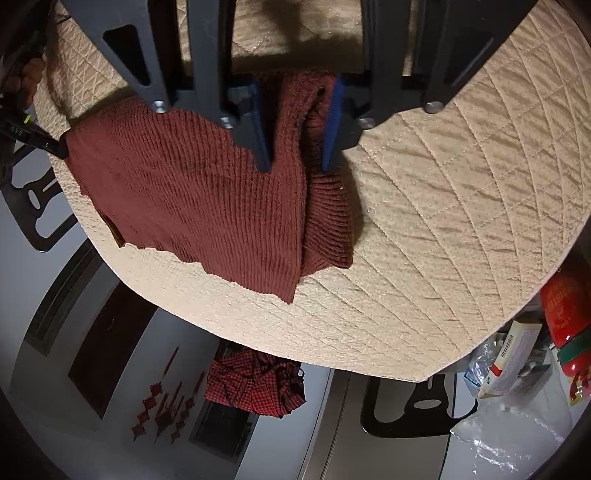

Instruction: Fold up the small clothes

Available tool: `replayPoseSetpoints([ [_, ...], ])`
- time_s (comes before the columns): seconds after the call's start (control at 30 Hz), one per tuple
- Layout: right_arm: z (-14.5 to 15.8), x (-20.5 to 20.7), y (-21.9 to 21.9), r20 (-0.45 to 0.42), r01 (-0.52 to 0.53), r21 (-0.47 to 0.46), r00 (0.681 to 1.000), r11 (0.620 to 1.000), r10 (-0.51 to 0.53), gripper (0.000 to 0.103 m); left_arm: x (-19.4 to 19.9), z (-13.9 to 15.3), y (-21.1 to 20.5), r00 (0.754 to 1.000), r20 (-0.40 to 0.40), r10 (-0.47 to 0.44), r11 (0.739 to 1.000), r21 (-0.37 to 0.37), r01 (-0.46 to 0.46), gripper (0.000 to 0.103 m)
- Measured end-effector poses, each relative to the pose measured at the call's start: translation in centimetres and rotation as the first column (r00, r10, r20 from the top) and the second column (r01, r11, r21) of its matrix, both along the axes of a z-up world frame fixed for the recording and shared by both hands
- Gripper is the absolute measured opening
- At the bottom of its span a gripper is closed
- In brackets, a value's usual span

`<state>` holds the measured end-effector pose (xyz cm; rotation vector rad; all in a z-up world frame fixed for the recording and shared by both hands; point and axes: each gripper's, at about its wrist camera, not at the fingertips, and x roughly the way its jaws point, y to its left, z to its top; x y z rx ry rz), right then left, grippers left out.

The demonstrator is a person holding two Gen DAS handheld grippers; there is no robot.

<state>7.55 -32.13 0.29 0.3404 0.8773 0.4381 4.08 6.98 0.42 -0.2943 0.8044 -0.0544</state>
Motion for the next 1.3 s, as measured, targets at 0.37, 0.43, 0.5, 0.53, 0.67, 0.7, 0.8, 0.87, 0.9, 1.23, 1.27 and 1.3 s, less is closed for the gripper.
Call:
replayPoseSetpoints([
  [0.37,-0.5,0.3,-0.9,-0.003,0.030,-0.032,1.000,0.999,-0.030,0.006,-0.7,0.0,0.1,1.000,-0.012,0.015,1.000,0.001,-0.015,0.025],
  [0.43,0.3,0.2,-0.8,0.012,0.050,-0.072,0.999,0.996,-0.050,0.012,-0.9,0.5,0.3,1.000,-0.006,0.021,1.000,-0.010,-0.021,0.025],
  [0.5,1.5,0.1,-0.3,0.057,0.060,-0.102,0.997,0.993,-0.055,0.014,-1.0,1.5,0.4,1.000,0.017,0.026,1.000,-0.011,-0.025,0.025],
  [0.53,1.9,0.1,-0.1,0.073,0.053,-0.092,0.996,0.994,-0.046,0.014,-1.0,2.0,0.4,0.999,0.034,0.026,1.000,-0.010,-0.025,0.025],
  [0.67,2.8,1.4,2.4,0.102,-0.014,-0.074,0.995,0.997,0.022,0.014,0.0,3.9,-0.7,0.996,0.086,-0.003,1.000,-0.013,0.004,0.025],
  [0.7,2.3,2.3,3.1,0.081,-0.039,-0.075,0.996,0.996,0.045,0.014,0.6,3.9,-1.2,0.996,0.088,-0.020,1.000,-0.010,0.021,0.025],
  [0.8,0.2,4.3,4.0,0.018,-0.049,-0.116,0.998,0.992,0.052,0.014,1.7,3.1,-2.5,0.996,0.067,-0.058,0.998,0.017,0.057,0.025],
  [0.87,-0.4,5.1,3.6,0.003,-0.037,-0.126,0.999,0.991,0.038,0.012,2.4,1.7,-3.0,0.997,0.026,-0.067,0.996,0.055,0.065,0.025],
  [0.9,-0.4,5.3,3.1,0.005,-0.031,-0.107,0.999,0.994,0.032,0.012,2.7,0.9,-3.0,0.998,-0.003,-0.060,0.996,0.071,0.060,0.025],
  [1.23,1.4,7.8,4.0,0.026,-0.036,-0.103,0.999,0.994,0.039,0.013,4.2,2.7,-4.5,0.994,0.030,-0.108,0.987,0.126,0.104,0.025],
  [1.27,1.1,8.5,4.6,0.019,-0.056,-0.110,0.998,0.992,0.059,0.013,4.8,2.9,-4.6,0.993,0.032,-0.114,0.986,0.122,0.110,0.025],
  [1.3,0.7,9.1,4.8,0.003,-0.058,-0.124,0.998,0.991,0.059,0.013,5.5,2.9,-4.7,0.992,0.030,-0.120,0.986,0.116,0.116,0.025],
])
